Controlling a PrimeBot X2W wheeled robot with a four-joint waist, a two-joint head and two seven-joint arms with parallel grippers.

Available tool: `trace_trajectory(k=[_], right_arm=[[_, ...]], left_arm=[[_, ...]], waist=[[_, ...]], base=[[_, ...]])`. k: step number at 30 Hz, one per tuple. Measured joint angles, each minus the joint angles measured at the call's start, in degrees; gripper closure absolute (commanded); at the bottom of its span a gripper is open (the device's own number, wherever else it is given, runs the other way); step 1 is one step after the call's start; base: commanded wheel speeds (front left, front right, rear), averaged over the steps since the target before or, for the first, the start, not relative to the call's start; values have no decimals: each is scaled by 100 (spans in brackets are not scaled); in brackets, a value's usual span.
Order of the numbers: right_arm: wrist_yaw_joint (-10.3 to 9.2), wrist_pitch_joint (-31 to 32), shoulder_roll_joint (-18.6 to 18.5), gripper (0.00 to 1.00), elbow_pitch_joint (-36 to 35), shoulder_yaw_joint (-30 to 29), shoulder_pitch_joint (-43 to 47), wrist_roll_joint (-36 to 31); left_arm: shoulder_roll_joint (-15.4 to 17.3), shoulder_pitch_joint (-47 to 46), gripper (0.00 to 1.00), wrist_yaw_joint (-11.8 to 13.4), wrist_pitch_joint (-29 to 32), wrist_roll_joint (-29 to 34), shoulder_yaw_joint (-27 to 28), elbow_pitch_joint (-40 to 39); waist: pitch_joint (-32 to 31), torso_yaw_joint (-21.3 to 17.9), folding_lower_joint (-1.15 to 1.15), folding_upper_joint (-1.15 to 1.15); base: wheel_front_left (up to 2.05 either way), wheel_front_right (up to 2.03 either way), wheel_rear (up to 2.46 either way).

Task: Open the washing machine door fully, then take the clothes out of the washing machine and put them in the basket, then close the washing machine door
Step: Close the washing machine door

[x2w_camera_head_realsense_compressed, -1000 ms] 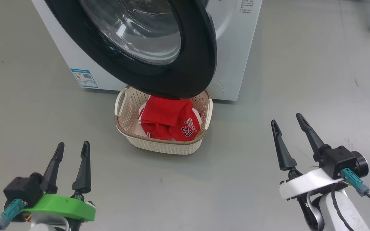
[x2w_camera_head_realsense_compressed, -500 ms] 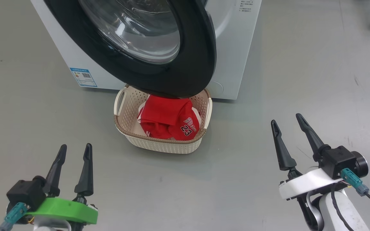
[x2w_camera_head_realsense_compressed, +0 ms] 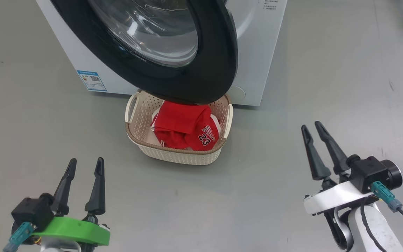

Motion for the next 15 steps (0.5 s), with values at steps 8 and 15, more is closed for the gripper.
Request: trace_trajectory(k=[8,15], right_arm=[[8,1,-101,100,-25,198,-206,-65],[56,1,-385,100,51,597,-606,-243]], left_arm=[[-120,-14,0,-75,0,51,-46,2],[-272,-92,0,-84,0,89,-120,-5]], waist=[[190,114,0,0],[405,336,0,0]], base=[[0,0,0],[0,0,0]])
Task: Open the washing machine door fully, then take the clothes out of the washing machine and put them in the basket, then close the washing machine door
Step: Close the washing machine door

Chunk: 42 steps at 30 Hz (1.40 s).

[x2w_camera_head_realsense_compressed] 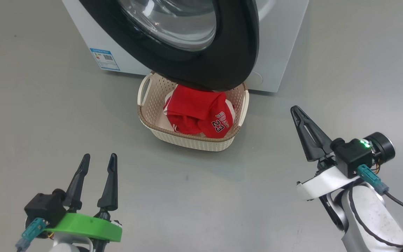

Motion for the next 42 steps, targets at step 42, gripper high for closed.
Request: trace_trajectory(k=[42], right_arm=[[52,205,-1326,100,865,793,-3254,233]], left_arm=[[-403,-1134,0,-66,0,55,-651,-10]], waist=[[1982,1373,0,0]], base=[[0,0,0]])
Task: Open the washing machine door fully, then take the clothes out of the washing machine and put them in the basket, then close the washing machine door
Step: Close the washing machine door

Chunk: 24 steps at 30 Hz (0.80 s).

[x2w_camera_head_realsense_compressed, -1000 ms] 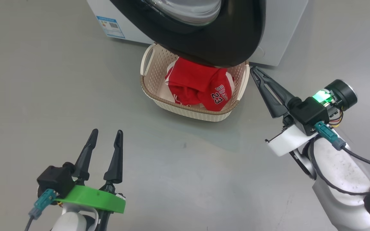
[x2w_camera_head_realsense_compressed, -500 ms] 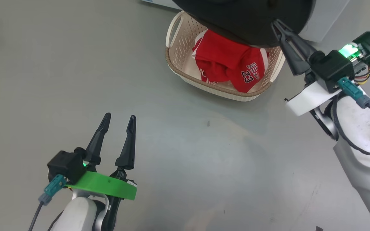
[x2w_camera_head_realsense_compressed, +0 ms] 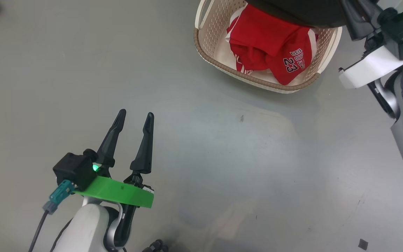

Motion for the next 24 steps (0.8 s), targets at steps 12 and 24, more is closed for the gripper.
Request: trace_trajectory(k=[12,24], right_arm=[[1,137,-336,100,97,-410,-755,98],[0,380,-591,100,240,-731,-1657,230]], left_arm=[[-47,-324,0,-1,0,-158,-142,-125],[-86,-531,0,-1,0,-260,-288,-138]], waist=[[436,65,0,0],[906,224,0,0]], base=[[0,0,0],[0,0,0]])
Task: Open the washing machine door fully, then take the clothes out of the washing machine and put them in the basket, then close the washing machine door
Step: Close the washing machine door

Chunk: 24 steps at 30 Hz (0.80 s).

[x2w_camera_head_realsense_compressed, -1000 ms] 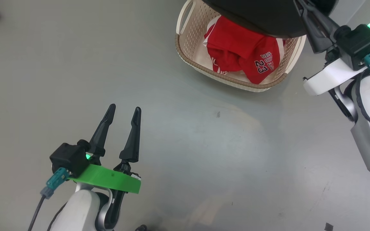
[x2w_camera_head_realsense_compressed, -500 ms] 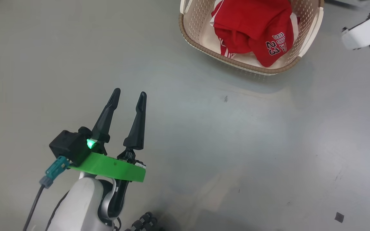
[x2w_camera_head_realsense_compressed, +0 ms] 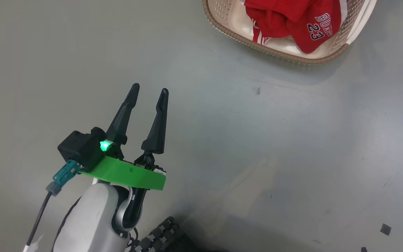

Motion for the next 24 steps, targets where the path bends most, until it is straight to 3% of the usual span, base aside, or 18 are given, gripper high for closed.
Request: trace_trajectory(k=[6,24], right_arm=[[-5,122,-120,100,186,-97,-419,-49],[-12,73,-75,100,625,-43,-966,-147]], left_arm=[[-15,-161,0,0,0,-305,-123,-7],[-26,-276,0,0,0,-454,-156,35]], waist=[[189,151,0,0],[314,329,0,0]], base=[[0,0,0],[0,0,0]])
